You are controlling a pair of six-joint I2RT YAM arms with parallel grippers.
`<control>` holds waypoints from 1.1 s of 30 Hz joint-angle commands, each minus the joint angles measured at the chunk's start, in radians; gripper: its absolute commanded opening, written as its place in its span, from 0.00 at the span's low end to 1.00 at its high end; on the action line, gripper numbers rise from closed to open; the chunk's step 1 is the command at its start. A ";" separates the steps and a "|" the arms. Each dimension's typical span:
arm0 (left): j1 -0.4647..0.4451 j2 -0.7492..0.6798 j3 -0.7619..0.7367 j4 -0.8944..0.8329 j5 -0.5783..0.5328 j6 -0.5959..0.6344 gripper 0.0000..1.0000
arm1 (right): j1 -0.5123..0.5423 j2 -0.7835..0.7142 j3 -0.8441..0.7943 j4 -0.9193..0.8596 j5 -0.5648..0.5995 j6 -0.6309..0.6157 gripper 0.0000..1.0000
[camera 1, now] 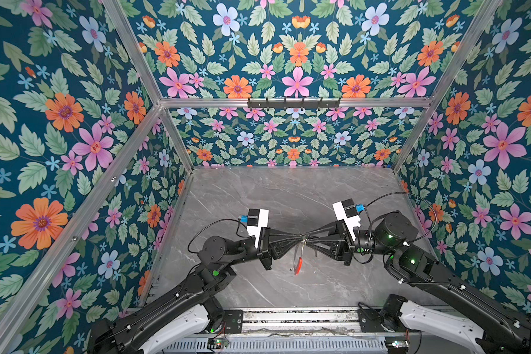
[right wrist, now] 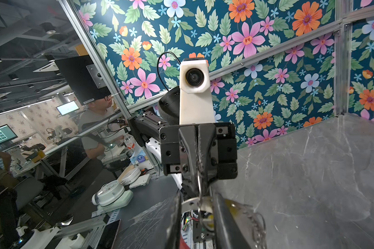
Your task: Remove the keys from the keyring
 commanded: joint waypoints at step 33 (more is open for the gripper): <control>0.001 -0.035 -0.012 -0.040 -0.034 -0.019 0.42 | 0.009 0.000 0.100 -0.307 0.058 -0.089 0.00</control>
